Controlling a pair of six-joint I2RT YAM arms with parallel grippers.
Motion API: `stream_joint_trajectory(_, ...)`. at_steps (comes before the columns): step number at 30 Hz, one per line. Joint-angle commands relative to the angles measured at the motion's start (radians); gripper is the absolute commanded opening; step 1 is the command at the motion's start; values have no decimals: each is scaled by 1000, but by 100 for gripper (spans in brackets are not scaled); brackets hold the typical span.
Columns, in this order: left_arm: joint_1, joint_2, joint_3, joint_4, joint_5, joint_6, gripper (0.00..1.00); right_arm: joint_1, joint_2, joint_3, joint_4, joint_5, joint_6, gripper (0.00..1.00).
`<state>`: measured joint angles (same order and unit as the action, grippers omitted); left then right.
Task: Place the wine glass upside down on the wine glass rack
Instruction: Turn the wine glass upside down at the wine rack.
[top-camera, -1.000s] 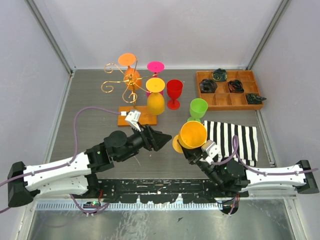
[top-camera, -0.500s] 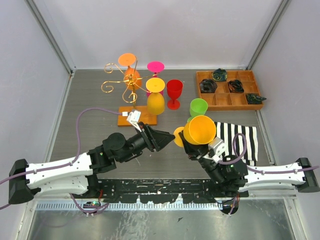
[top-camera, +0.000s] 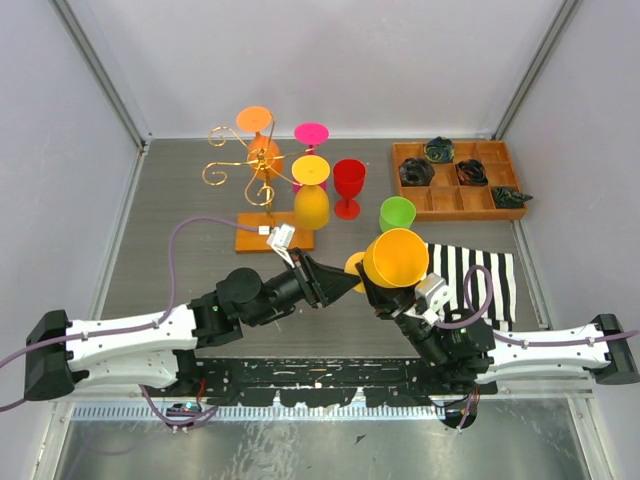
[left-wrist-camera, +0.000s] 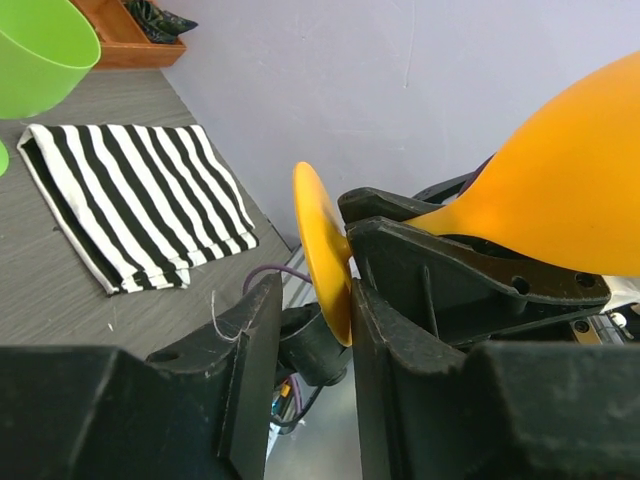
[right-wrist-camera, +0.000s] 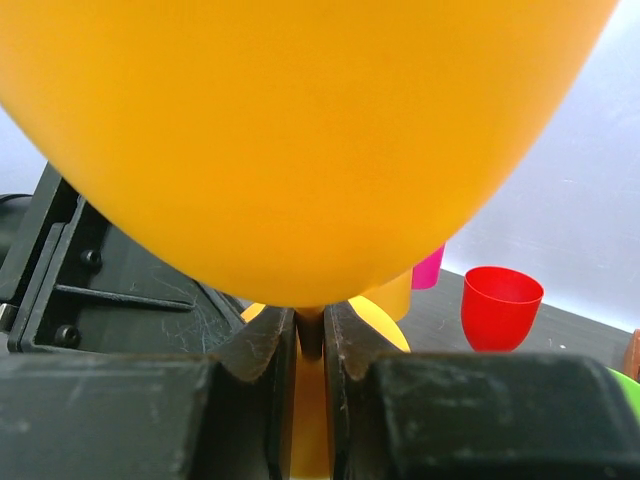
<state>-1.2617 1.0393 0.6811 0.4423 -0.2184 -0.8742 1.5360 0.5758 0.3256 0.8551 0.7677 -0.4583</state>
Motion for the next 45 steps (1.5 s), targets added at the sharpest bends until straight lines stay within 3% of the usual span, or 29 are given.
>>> stream_joint_trajectory(1, -8, 17, 31, 43, -2, 5, 37, 0, -14, 43, 57, -34, 5, 1)
stream_joint_trajectory(7, -9, 22, 37, 44, -5, 6, 25, 0, -14, 30, 48, -35, 24, 1)
stream_joint_trajectory(15, -8, 1, 39, -3, -56, 6, 1, 0, -1, 33, 24, -37, 25, 4)
stream_joint_trajectory(29, -8, -70, 59, -139, -122, 51, 0, 0, -12, 17, -25, -23, 63, 38)
stream_joint_trajectory(45, -10, -251, 54, -314, -249, 165, 0, 0, -108, -27, -256, -8, 203, 50)
